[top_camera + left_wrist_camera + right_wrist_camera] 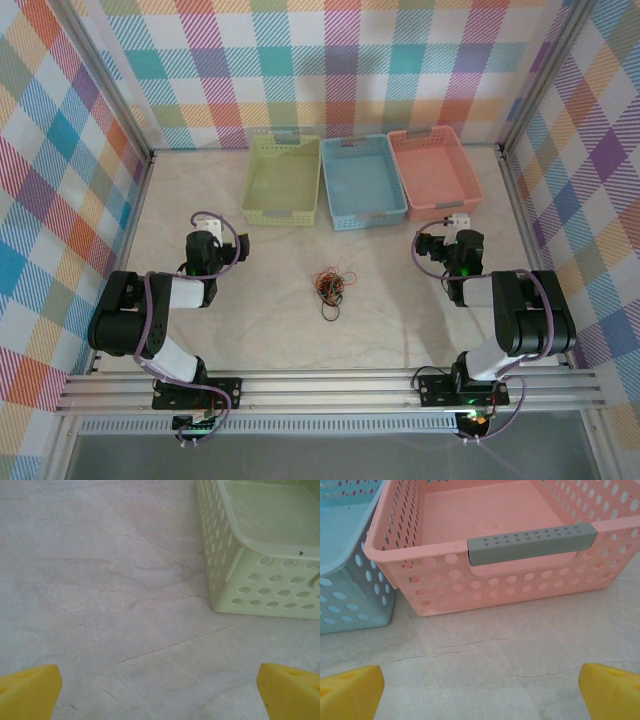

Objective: Untangle the cables

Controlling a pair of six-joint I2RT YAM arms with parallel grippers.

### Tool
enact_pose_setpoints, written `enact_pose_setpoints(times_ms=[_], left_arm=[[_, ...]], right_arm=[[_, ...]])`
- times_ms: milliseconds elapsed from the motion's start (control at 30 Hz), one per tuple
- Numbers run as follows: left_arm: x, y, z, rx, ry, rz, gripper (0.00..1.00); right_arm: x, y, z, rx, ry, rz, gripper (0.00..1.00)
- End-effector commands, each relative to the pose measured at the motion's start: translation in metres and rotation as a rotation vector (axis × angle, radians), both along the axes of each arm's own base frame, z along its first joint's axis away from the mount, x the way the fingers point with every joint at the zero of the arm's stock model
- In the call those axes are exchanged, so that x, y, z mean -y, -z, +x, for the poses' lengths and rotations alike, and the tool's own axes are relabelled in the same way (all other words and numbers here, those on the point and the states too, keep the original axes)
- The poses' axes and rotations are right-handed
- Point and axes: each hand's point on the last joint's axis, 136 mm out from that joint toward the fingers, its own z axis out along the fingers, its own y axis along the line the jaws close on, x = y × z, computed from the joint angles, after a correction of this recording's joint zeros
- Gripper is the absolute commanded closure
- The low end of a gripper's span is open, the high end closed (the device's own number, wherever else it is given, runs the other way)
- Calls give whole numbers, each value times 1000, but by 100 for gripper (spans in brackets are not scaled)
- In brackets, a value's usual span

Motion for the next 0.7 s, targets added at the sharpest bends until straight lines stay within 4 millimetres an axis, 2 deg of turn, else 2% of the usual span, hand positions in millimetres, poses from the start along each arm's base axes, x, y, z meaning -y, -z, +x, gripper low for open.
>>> enact_pose_setpoints(times_ms=[0,467,533,667], left_arm=[[-2,-5,2,26,-3,-4,0],[-2,-6,2,28,-2,-2,0],[-4,-12,3,36,-24,18,0],[4,-53,1,-18,-72,104,0]], right_arm=[[-5,-15,7,50,-22,6,0],[-3,-16,7,51,-16,10,0],[-2,-27,7,46,-11,9,0],[8,-67,1,0,78,50,0]])
